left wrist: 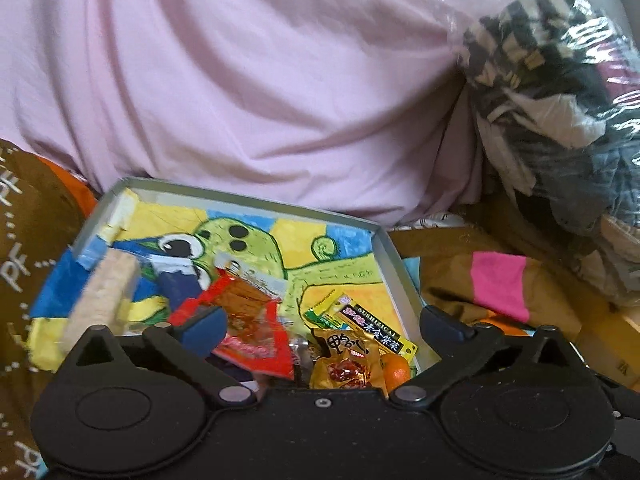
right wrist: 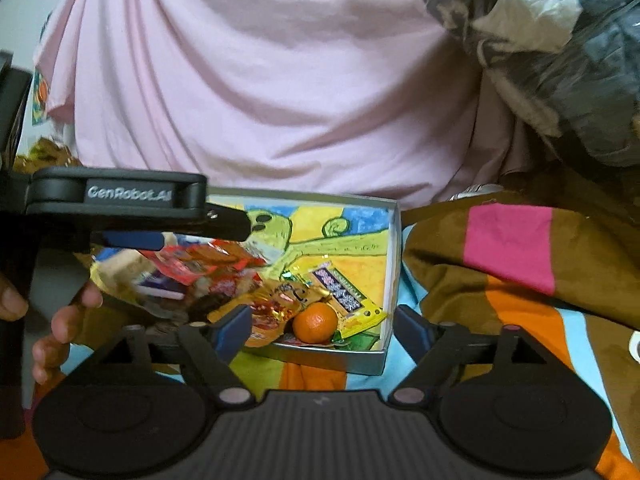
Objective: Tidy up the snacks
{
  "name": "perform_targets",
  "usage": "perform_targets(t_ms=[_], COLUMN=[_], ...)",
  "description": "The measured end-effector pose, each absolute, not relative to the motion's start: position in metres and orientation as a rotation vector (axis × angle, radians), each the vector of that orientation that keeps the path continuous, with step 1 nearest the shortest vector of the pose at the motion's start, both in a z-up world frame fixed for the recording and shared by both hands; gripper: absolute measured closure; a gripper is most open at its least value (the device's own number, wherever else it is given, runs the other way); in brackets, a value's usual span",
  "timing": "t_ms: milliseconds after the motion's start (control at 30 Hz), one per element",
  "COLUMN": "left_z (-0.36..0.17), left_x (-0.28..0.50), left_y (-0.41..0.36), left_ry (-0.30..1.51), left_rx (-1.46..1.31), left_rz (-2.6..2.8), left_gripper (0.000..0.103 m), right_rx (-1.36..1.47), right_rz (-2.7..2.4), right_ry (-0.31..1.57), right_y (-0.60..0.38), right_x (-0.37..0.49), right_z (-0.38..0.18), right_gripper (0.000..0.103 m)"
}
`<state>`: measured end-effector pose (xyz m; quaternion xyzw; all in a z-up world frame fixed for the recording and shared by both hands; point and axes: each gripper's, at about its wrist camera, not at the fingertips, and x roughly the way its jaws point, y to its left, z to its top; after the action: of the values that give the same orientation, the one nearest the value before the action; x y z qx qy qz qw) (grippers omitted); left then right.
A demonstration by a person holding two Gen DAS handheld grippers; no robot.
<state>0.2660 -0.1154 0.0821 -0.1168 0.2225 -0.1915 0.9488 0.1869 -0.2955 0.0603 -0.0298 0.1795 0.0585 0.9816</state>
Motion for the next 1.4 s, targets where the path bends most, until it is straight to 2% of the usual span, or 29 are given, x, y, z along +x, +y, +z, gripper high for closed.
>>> perform_targets(t_ms=[267,667,1033,1400], left_z=[0.094,0.090,0.079,0.063], left_x=[0.213,0.131,0.071,0.043], left_y=[-0.086,-0.034,-0.004,0.011], left_ry=[0.395,0.347,0.333,0.365], left_rx=[-0.249,-0.221,-0.170,-0.162], left_rz=[-0.341,-0.252,-0.171,-0.131], left_gripper=[0.001,0.001,0.001,0.001], right_rx=[-0.016,0.001,0.044,0.020], right_rz=[0.135,0.157,0.163,0.167], right_ry=[0.313,0.272,0.269,0.294], right_y=[-0.289,-0.264,-0.248,-0.238], right_x=[0.143,0.076,0.038,0.019], right_z=[0.076,0.083,0.084,0.071], right_gripper=[0.008,0.001,0.000,0.000])
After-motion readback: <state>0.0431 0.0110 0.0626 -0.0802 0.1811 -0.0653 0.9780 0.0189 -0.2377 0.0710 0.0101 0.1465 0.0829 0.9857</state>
